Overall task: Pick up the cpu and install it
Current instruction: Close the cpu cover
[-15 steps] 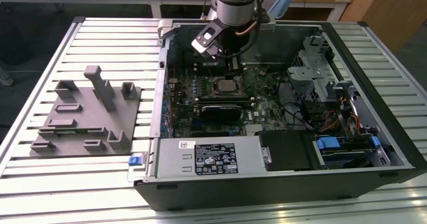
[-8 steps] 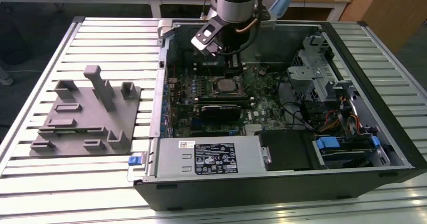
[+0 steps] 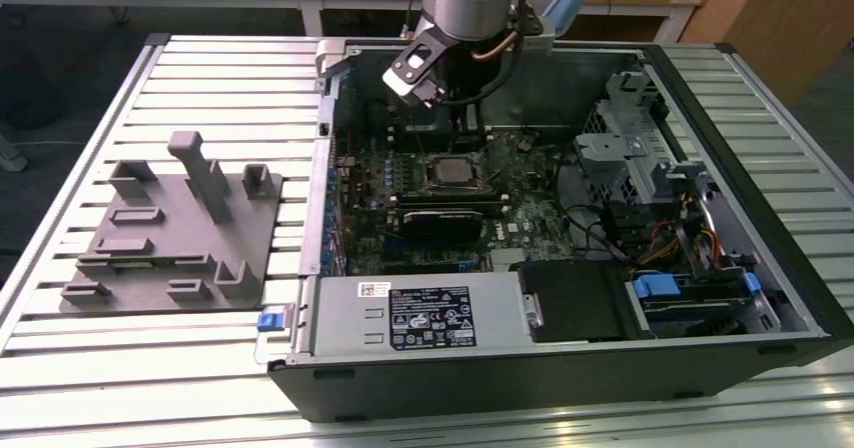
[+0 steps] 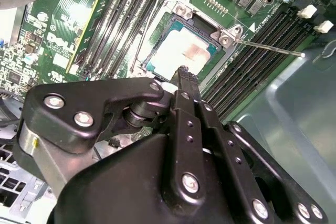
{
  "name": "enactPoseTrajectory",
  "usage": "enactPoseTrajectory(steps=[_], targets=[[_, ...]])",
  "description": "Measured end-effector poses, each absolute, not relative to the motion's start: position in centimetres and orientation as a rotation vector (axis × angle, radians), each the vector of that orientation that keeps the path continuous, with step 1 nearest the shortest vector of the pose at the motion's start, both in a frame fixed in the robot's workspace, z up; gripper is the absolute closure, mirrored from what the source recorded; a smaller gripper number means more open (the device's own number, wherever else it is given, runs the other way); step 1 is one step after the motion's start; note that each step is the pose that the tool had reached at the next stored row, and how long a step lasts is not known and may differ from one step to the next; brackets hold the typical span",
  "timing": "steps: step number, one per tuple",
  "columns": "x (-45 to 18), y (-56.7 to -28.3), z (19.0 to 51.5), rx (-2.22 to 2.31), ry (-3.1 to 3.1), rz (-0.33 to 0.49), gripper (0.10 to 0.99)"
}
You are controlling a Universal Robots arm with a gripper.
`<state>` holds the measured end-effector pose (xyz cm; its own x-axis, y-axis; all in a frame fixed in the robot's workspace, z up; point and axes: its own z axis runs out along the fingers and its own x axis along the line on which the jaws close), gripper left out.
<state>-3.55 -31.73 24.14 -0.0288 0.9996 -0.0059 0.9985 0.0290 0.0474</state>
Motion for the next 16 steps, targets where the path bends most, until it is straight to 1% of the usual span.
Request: enactPoseTrajectory(steps=[12,16], targets=[[-3.55,-31.74,25.20,2.163,2.227,0.046,0.980],[-3.55,-32.13,25.21,2.163,2.226,0.046,0.980]])
